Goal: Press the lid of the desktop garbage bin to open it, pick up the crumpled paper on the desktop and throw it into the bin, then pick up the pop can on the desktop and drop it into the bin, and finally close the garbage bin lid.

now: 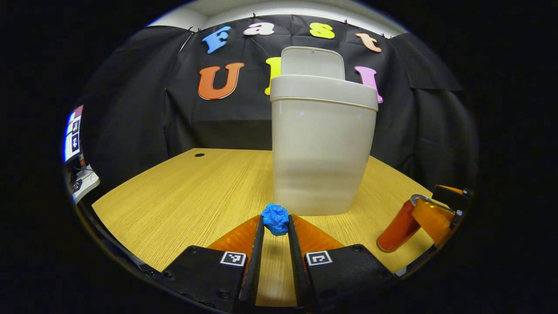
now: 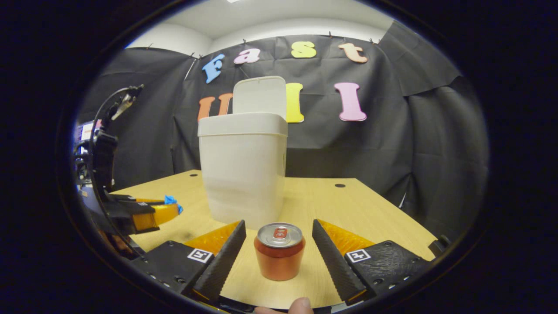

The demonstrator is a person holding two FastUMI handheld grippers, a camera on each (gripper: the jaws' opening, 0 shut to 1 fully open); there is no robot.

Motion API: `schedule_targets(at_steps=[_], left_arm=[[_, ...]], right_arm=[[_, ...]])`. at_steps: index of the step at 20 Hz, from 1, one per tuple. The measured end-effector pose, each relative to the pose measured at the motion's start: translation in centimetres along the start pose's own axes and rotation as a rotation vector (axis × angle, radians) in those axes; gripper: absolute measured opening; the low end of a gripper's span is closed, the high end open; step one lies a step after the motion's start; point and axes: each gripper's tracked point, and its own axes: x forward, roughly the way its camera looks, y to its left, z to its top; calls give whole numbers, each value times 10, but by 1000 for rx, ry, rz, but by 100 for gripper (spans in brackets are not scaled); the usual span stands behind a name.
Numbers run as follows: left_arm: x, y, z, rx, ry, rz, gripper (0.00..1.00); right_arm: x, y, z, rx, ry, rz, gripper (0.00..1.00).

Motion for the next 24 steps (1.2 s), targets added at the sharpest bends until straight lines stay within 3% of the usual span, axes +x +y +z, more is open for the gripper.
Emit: schedule_targets(at_steps=[12,24], left_arm=[[0,-5,47,-1,-106,-41,36],[-8,7,133,33,-289,-7,35]], right_arm=[[23,-3,-47,2,122,-28,96],[34,-9,-73,16,213,-24,95]])
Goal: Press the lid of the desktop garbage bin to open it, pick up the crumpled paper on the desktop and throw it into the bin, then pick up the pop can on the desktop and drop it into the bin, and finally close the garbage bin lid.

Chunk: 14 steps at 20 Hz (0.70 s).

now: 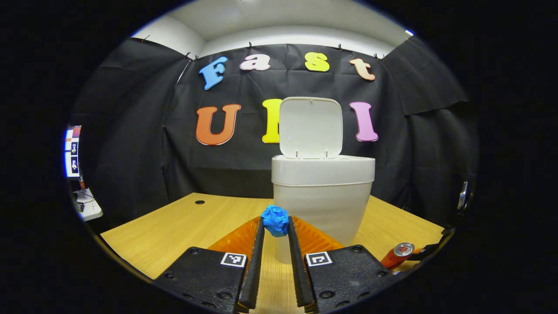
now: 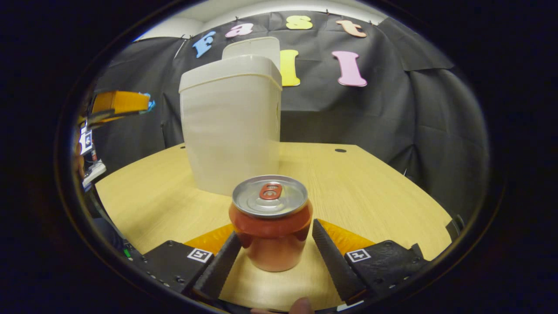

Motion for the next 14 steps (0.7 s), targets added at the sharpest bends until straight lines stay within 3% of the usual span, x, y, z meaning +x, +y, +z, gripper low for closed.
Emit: schedule_targets(at_steps=[7,9,11,12,14], left_arm=[[11,-4,27,10,-43,-19,35],[14,-8,28,10,-39,-31,35],[17,-7,36,12,-44,-30,30],[20,-5,42,8,-55,-30,35],[24,-4,58,-6,-78,-33,35]], right_arm=[[4,3,-5,-3,30,16,93],[4,2,-3,-7,35,17,82],[1,2,0,1,31,29,80],[-3,0,6,6,17,28,78],[-9,-6,19,16,-14,30,78]])
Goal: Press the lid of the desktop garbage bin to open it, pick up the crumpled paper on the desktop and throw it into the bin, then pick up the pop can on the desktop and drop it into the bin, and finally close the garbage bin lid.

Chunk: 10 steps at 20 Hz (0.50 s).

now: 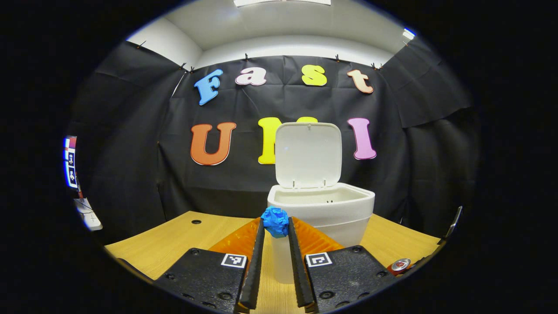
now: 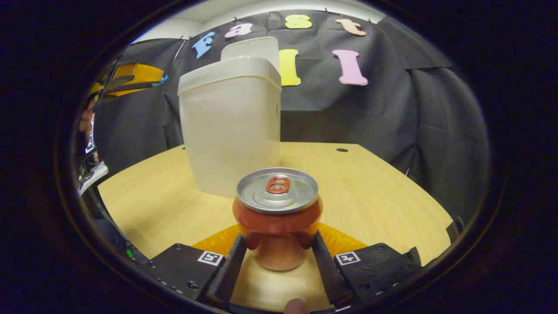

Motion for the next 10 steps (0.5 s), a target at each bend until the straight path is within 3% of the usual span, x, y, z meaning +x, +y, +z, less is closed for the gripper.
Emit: schedule_targets(at_steps=[5,8,9,10], left_arm=[[20,3,45,-14,-88,-16,35],[37,-4,45,-17,-73,-33,35],[42,-7,45,-17,-64,-39,40],[48,-10,46,-16,-58,-45,35]], right_arm=[[-7,-8,31,-15,-64,6,78],[-6,-7,41,-21,-75,20,78],[-6,-7,45,-25,-82,25,78],[-5,-5,47,-29,-87,32,78]])
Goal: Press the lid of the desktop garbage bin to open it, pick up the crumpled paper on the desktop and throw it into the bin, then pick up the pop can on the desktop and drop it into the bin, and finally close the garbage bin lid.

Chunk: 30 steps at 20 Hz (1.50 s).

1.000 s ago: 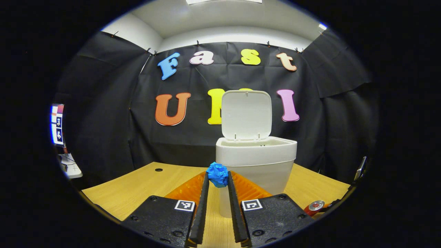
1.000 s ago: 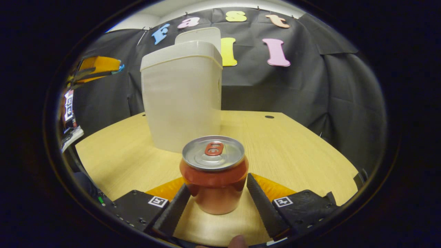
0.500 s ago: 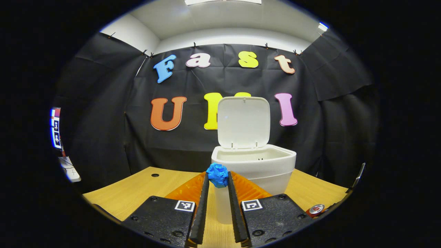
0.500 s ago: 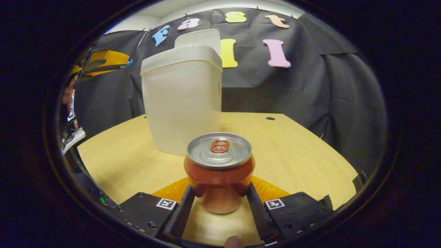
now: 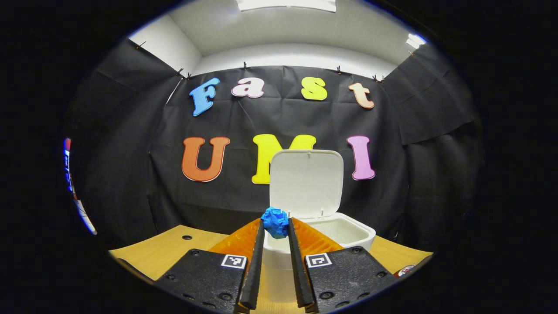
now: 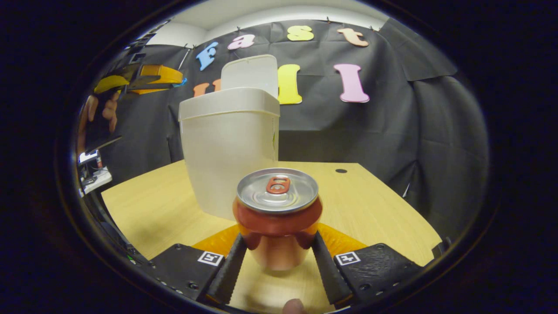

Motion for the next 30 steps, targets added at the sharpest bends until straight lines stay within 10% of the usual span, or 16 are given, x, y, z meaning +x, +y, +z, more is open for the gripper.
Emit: schedule_targets(at_steps=[21,27,30], left_arm=[[83,-25,-37,1,131,-75,48],[78,-27,-35,1,129,-82,100],[72,-25,-34,-13,124,-78,99]], right_arm=[[-17,-45,49,40,-105,-75,78],[-18,-46,52,55,-116,-72,78],[-21,-46,60,53,-125,-74,78]])
